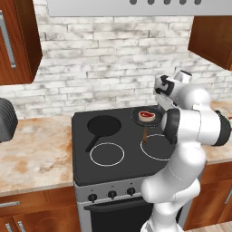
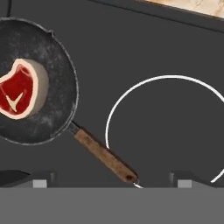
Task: Place one of the steaks on the plate and the other in the bowl. Then place the bowl in the fridge.
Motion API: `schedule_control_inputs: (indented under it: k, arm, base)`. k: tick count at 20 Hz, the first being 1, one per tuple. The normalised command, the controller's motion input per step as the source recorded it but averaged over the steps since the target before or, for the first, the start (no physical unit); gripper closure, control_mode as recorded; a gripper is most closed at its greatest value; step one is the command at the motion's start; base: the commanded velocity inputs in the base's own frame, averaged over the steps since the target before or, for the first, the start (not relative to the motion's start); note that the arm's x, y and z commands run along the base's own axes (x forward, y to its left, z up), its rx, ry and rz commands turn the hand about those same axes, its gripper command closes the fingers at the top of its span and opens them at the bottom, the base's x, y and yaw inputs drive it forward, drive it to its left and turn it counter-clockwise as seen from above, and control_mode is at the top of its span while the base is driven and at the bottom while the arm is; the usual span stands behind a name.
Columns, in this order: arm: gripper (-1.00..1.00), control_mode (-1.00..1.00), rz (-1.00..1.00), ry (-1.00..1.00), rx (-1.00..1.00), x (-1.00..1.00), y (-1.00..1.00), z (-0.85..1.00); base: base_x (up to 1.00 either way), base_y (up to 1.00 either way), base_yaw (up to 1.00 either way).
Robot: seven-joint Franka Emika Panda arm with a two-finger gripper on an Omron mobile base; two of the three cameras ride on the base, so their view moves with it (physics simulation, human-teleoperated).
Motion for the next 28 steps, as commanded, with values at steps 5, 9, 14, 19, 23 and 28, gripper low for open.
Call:
schedule_control_inputs:
  k: [5,9,14,19,23,28]
  arm:
    - [-1.00,-1.00,-0.18,0.00,0.02,0.20,0.00,-0.07]
    - [-1.00,-1.00,-0.13,0.00,0.01,0.15,0.00,-0.18]
    - [-1.00,-1.00,-0.01,0.01,0.00,0.12,-0.07,-0.22]
    - [-1.00,-1.00,0.00,0.00,0.00,0.20,-0.08,-0.17]
    - [-1.00,-1.00,0.00,-0.02,0.00,0.25,0.00,-0.23]
    - [-1.00,-1.00,0.00,-0.03,0.00,0.28,0.00,-0.21]
  base:
    - [0.00,0.00,0.00]
    - [0.00,0.00,0.00]
    - [0.00,0.00,0.00]
    - [0.00,0.00,0.00]
    - [0.00,0.00,0.00]
    - [0.00,0.00,0.00]
